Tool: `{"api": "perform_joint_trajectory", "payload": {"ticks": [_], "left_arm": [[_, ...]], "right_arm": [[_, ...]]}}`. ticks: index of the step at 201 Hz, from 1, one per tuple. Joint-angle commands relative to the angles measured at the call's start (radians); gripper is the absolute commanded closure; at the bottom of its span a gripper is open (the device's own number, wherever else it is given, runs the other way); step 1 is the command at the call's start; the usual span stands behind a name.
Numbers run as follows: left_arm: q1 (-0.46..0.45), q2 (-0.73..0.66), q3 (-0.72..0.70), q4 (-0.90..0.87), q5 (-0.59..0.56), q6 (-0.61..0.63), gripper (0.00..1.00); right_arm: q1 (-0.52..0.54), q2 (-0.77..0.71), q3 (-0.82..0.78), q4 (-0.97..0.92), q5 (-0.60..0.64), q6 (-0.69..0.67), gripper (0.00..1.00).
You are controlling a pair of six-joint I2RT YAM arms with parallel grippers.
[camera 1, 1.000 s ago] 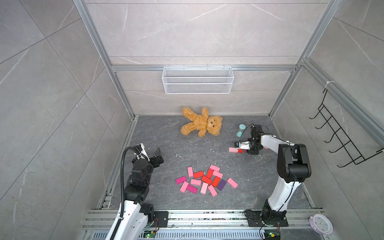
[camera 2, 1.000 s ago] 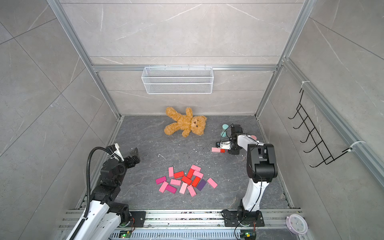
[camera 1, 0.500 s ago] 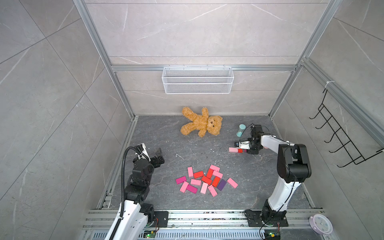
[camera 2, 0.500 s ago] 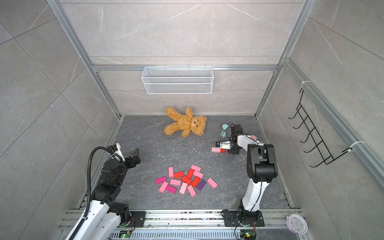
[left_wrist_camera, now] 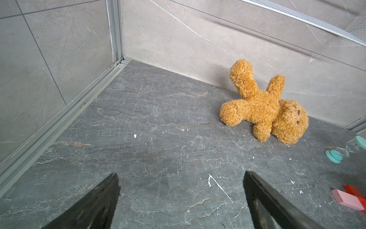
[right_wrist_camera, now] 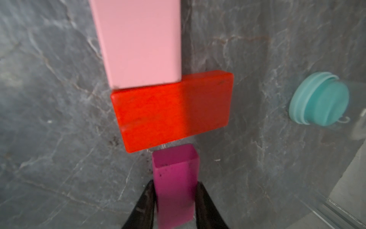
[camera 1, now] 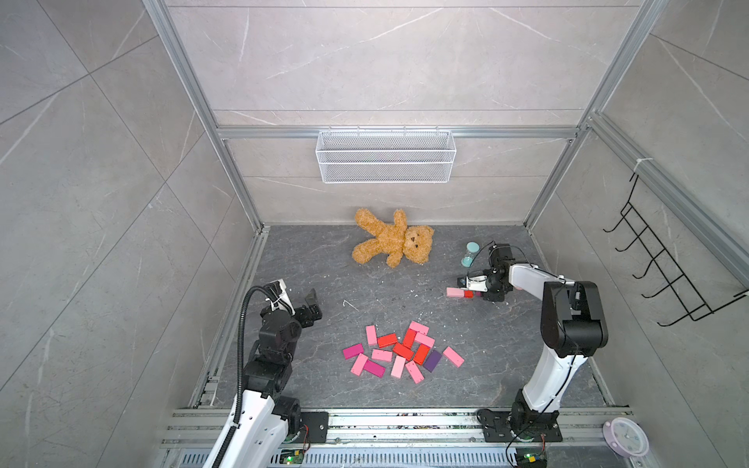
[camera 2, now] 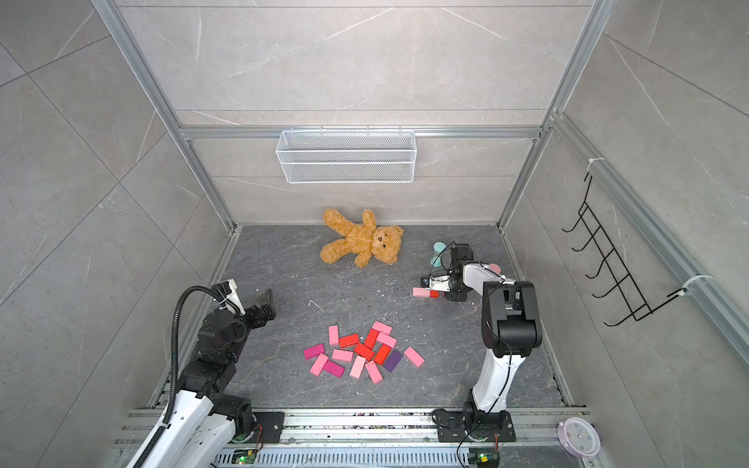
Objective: Assemble the letter t with building blocks
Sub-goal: Assemble the building block at the center of the board.
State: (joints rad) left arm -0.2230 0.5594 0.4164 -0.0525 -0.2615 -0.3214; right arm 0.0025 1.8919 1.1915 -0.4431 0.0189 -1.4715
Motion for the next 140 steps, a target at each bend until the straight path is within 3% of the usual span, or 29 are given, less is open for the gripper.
{"api": "perform_joint_trajectory", "payload": {"ticks": [1, 140], "left_arm": [[-0.007, -0.01, 0.023, 0.017, -0.024, 0.023, 0.01], [-0.029, -0.02, 0.021, 0.006, -0.048, 0.034, 0.0]], "right_arm": [[0.023, 0.005, -0.05, -0.064, -0.057, -0.003, 0.67], [0.031, -0.022, -0.085, -0.032, -0.061, -0.007, 0.66]]}}
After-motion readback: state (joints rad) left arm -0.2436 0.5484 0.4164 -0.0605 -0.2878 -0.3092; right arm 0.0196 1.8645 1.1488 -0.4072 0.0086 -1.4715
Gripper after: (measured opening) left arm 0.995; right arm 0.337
